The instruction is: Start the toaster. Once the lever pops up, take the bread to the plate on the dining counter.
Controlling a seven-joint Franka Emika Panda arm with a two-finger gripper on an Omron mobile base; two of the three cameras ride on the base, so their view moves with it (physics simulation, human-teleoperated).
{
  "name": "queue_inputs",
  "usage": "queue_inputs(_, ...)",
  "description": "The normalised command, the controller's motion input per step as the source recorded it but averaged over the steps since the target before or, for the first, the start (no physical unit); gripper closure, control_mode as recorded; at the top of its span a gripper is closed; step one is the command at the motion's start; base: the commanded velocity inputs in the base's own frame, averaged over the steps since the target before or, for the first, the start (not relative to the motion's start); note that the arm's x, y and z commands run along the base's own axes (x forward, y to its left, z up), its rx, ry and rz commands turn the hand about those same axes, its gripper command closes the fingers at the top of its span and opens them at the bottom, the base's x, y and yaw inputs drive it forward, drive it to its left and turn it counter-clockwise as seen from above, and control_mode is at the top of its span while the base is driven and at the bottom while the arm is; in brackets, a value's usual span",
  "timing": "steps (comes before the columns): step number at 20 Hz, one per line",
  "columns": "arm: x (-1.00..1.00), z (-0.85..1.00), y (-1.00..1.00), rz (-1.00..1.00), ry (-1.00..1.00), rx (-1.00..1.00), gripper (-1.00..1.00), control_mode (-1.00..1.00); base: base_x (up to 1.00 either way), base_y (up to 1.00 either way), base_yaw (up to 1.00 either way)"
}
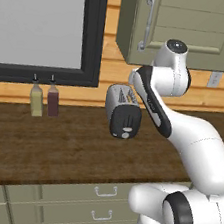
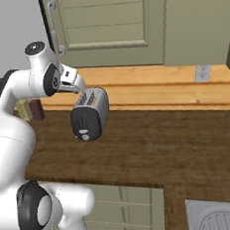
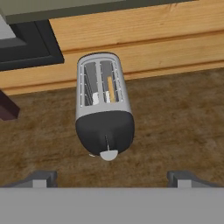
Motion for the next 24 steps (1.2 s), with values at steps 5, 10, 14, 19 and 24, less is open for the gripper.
queue_inputs(5, 0.00, 0.00, 0.00, 0.00, 0.00, 0.00, -1.00, -1.00, 0.00, 0.00, 0.00)
queue_inputs(10, 0.00, 0.00, 0.00, 0.00, 0.00, 0.00, -1.00, -1.00, 0.00, 0.00, 0.00)
queue_inputs(14, 0.00, 0.00, 0.00, 0.00, 0.00, 0.00, -1.00, -1.00, 0.00, 0.00, 0.00)
queue_inputs(19, 0.00, 0.00, 0.00, 0.00, 0.00, 0.00, -1.00, -1.00, 0.00, 0.00, 0.00)
queue_inputs(24, 0.00, 0.00, 0.00, 0.00, 0.00, 0.00, -1.00, -1.00, 0.00, 0.00, 0.00)
